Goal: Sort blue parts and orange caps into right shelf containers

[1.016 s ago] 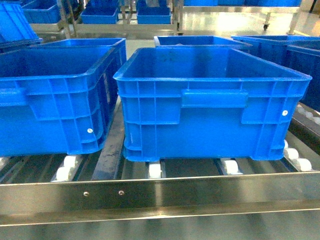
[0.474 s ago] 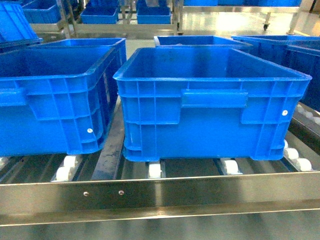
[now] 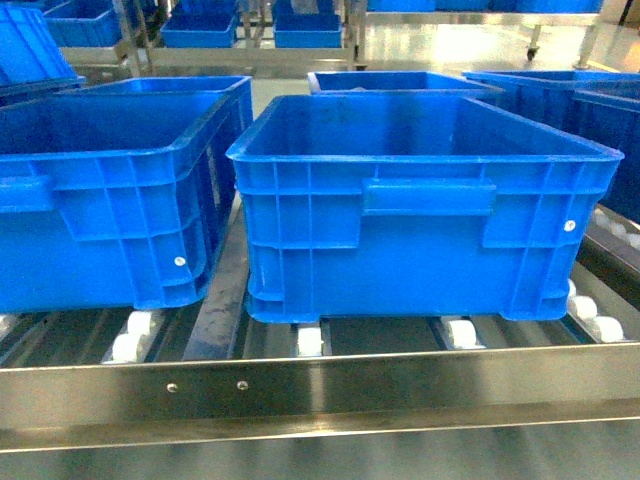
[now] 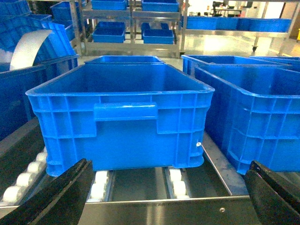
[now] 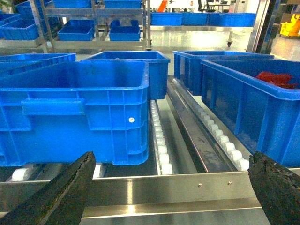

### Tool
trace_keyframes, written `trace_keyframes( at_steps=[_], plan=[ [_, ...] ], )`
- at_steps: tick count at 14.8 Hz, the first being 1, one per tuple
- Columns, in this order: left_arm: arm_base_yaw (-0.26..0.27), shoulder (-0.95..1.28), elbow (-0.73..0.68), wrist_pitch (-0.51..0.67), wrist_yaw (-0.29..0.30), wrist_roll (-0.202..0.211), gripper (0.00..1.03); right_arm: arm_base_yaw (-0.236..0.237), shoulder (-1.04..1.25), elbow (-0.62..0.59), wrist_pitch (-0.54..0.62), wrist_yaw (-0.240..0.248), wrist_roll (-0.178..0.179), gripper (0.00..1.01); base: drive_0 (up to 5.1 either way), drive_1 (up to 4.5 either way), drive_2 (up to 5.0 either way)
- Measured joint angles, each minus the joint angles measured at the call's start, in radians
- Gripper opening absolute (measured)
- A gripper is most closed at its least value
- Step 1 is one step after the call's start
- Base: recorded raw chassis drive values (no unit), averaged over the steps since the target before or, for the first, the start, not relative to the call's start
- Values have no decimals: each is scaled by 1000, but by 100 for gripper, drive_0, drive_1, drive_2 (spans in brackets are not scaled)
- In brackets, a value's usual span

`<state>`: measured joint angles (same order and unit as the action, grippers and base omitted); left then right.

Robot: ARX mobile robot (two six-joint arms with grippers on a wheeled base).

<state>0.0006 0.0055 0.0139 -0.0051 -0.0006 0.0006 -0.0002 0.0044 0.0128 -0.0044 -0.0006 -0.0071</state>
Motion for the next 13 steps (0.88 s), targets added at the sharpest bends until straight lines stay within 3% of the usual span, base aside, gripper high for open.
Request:
trace_keyframes(
  at_steps=[13],
  plan=[
    [0,0,0,0,0,0,98,0,0,0,0,0,0,98,0,0,0]
  ],
)
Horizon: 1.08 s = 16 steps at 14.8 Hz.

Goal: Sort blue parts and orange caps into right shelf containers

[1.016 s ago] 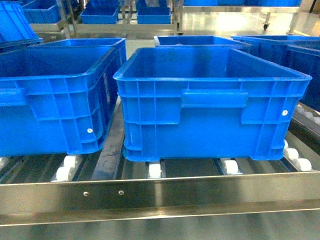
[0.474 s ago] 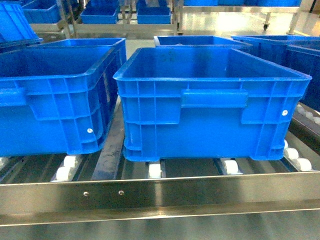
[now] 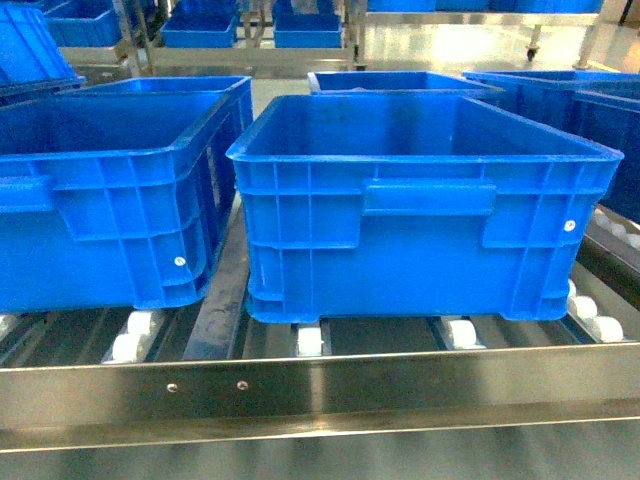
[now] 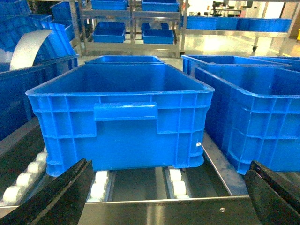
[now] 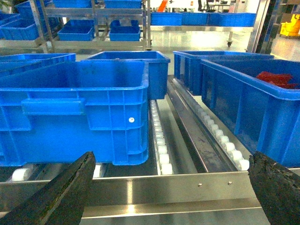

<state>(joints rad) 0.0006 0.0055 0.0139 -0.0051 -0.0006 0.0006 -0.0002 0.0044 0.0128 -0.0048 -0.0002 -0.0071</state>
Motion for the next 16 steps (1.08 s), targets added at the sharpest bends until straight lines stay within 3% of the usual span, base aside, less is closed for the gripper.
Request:
trace_keyframes(
  at_steps=[16],
  plan=[
    [0,0,0,0,0,0,98,0,0,0,0,0,0,98,0,0,0]
  ],
)
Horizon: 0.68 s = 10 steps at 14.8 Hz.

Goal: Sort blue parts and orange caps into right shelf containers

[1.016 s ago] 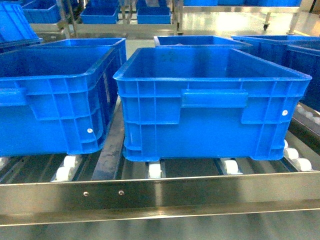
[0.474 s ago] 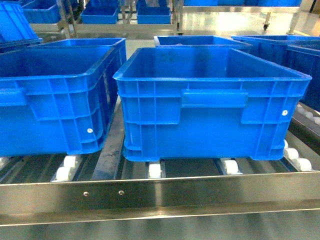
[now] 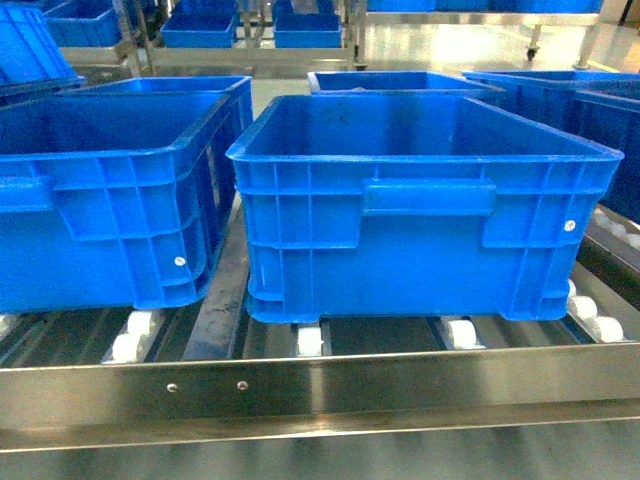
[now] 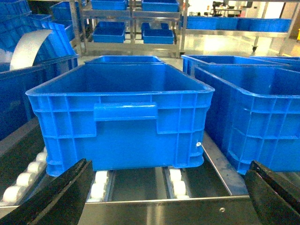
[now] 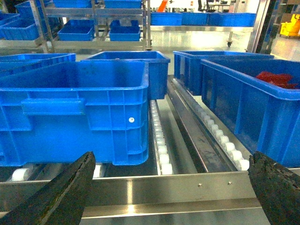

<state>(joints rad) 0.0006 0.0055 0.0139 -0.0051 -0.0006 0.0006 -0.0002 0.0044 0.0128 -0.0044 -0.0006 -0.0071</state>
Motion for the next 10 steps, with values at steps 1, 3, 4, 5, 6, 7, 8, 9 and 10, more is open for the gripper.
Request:
trace_keyframes(
  at_steps=[1,3,4,5,6,7,8,9,10],
  plan=[
    [0,0,0,0,0,0,98,0,0,0,0,0,0,98,0,0,0],
    [0,0,0,0,0,0,98,0,0,0,0,0,0,98,0,0,0],
    [0,0,0,0,0,0,98,0,0,0,0,0,0,98,0,0,0],
    [0,0,0,0,0,0,98,0,0,0,0,0,0,98,0,0,0],
    [0,0,0,0,0,0,98,0,0,0,0,0,0,98,0,0,0],
    [0,0,0,0,0,0,98,0,0,0,0,0,0,98,0,0,0],
    [0,0,0,0,0,0,98,0,0,0,0,0,0,98,0,0,0],
    [0,0,0,0,0,0,98,0,0,0,0,0,0,98,0,0,0],
    [0,0,0,0,0,0,98,0,0,0,0,0,0,98,0,0,0]
  ],
)
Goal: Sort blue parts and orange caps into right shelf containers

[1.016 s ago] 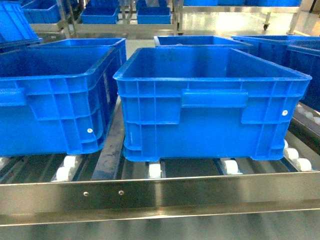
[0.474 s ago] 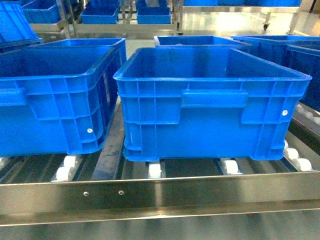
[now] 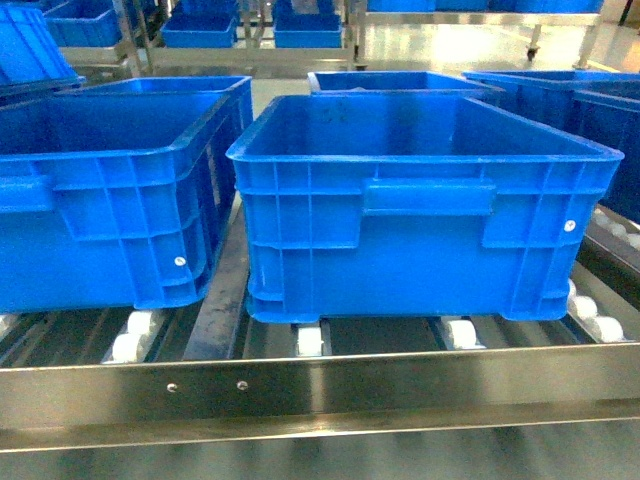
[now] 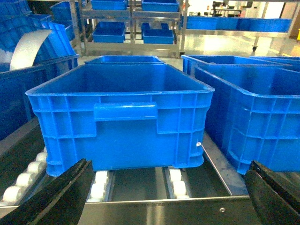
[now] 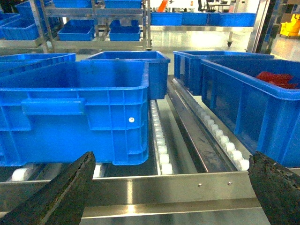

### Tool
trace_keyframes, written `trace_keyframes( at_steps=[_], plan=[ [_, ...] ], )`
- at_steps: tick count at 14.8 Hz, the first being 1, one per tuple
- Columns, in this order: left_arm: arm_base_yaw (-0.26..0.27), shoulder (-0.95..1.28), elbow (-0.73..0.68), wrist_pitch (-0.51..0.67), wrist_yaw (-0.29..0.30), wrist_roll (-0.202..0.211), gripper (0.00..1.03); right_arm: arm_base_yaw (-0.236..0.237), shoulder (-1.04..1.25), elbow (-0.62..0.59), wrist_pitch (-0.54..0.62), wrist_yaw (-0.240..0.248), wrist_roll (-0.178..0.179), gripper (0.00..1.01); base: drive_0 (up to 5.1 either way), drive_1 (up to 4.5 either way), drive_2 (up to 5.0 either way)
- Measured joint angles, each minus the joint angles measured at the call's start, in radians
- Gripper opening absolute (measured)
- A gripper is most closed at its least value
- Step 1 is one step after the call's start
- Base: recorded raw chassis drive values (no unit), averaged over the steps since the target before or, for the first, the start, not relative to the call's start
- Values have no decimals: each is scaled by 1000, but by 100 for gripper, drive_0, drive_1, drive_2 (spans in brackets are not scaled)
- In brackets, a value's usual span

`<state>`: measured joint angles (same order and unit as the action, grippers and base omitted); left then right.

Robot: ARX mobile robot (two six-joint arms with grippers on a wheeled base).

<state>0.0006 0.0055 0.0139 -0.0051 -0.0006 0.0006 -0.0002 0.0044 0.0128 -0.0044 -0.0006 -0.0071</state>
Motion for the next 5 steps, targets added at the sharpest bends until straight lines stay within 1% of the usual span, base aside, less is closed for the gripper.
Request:
trace_keyframes(
  at_steps=[5],
  plan=[
    [0,0,0,0,0,0,98,0,0,0,0,0,0,98,0,0,0]
  ],
)
